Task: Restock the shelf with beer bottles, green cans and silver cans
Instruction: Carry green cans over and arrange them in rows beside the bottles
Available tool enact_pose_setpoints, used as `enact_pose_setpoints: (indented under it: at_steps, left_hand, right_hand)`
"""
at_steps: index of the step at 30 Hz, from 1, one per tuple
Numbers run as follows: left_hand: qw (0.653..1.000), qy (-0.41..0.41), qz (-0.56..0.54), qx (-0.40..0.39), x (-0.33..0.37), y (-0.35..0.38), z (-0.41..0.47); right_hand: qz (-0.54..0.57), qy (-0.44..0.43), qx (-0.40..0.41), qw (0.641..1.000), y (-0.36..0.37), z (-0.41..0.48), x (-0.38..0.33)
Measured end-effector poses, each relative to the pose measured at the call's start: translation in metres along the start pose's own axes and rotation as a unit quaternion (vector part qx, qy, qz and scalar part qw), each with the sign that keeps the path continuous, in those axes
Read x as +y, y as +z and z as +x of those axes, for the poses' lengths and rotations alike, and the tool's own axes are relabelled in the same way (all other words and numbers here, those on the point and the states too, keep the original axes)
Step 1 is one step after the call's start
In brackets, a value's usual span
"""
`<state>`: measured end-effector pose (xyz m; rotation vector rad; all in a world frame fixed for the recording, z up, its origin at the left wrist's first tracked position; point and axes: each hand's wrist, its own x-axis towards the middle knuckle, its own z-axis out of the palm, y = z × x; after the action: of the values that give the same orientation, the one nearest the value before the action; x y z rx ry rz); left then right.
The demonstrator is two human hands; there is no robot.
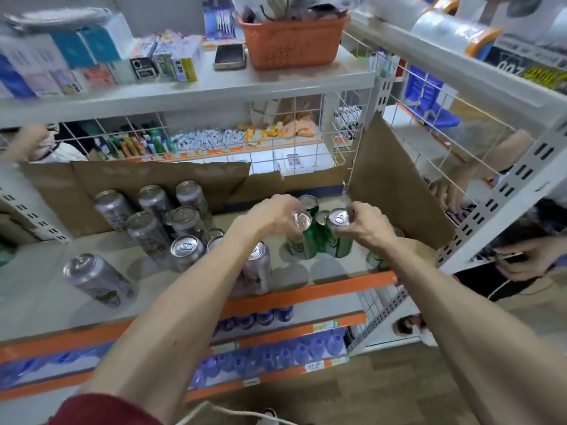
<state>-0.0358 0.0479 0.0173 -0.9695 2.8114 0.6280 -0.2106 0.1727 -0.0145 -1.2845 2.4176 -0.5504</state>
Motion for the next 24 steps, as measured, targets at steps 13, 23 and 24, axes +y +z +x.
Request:
enact_pose_setpoints:
  at_steps: [13, 23, 24]
  left_hand:
    - [0.955, -0.139, -0.158, 0.208, -0.107, -0.136, -0.139]
    - [0.888, -0.317, -0.123, 0.310, -0.289, -0.166, -0.355]
    - [0.881, -0.331, -0.121, 0.316, -0.305, -0.166, -0.375]
  right_hand:
    - [0.046, -0.163, 0.057, 0.984, -0.039, 0.004, -0.191]
    - [0.085, -0.260, -0.013, 0.962, 0.079, -0.067, -0.430]
    - [0.083, -0.271, -0.020, 0.959, 0.095, -0.079, -0.452]
